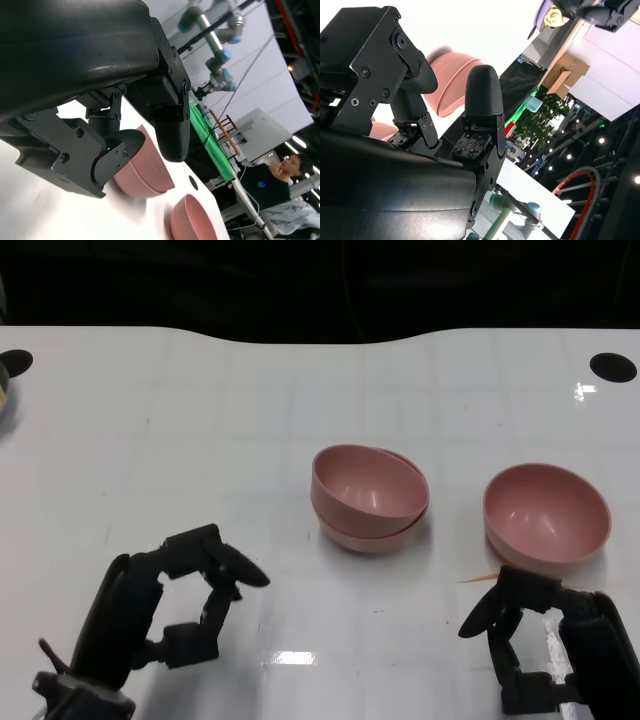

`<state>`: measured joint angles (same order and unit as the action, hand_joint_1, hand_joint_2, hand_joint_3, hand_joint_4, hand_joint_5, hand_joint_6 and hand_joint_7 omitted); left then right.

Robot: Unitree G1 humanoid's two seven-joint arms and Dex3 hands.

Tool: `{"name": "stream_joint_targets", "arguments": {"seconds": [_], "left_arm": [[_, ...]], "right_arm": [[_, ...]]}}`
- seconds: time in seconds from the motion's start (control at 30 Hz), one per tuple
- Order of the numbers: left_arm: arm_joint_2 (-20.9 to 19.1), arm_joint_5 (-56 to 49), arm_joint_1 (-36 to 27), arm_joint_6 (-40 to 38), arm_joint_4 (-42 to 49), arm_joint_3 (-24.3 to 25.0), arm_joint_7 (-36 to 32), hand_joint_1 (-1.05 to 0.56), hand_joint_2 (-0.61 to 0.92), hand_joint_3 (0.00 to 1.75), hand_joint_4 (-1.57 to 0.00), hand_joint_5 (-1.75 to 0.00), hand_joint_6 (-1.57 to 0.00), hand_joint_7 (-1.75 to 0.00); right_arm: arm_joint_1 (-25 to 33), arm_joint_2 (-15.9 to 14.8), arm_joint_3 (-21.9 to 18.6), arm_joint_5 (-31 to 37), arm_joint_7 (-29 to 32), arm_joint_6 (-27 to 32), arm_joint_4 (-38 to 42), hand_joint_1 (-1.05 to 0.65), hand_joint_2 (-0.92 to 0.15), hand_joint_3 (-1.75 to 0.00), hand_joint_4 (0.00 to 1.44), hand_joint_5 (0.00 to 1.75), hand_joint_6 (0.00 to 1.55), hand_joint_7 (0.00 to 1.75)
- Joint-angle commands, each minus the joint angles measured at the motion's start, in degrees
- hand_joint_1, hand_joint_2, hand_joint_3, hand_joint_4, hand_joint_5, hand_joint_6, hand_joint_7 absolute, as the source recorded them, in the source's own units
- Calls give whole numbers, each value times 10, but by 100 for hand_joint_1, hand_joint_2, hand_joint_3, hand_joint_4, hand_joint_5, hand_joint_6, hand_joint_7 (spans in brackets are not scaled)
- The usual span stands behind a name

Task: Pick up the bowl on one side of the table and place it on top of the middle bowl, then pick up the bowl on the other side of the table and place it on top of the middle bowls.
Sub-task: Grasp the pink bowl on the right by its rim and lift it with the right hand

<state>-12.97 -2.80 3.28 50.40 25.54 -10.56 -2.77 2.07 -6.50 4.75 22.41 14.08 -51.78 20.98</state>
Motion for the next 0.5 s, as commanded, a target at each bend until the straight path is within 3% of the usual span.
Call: {"name": "stream_joint_targets", "arguments": {"seconds": [0.03, 0.13, 0.23, 0.3, 0.37, 0.5], "left_arm": [[5, 35, -4, -5, 18, 18, 39, 0, 33, 151, -81, -169, -77, -149], [17, 70, -8, -10, 27, 28, 77, -2, 34, 153, -86, -174, -80, -157], [25, 75, -12, -24, 22, 40, 92, -1, 34, 150, -87, -175, -80, -162], [29, 79, -14, -28, 21, 46, 104, 0, 34, 149, -86, -175, -79, -163], [34, 83, -15, -30, 22, 51, 114, 0, 34, 149, -87, -175, -78, -163], [40, 70, -16, -32, 21, 60, 118, 1, 35, 149, -88, -174, -79, -161]], "right_arm": [[-6, -8, -8, -9, 7, -15, 9, 18, -21, -152, 83, 174, 82, 126], [-8, -8, -9, -13, 5, -19, 13, 16, -28, -141, 79, 170, 79, 119], [-8, -10, -13, -3, 10, -11, 7, 16, -35, -132, 66, 144, 71, 105], [-2, -14, -16, 1, 2, 18, -21, 16, -31, -132, 56, 130, 61, 96], [5, -17, -21, 3, -5, 53, -52, 12, -30, -130, 45, 127, 53, 89], [13, -21, -36, 14, -12, 127, -118, -4, -39, -99, 25, 120, 35, 79]]}}
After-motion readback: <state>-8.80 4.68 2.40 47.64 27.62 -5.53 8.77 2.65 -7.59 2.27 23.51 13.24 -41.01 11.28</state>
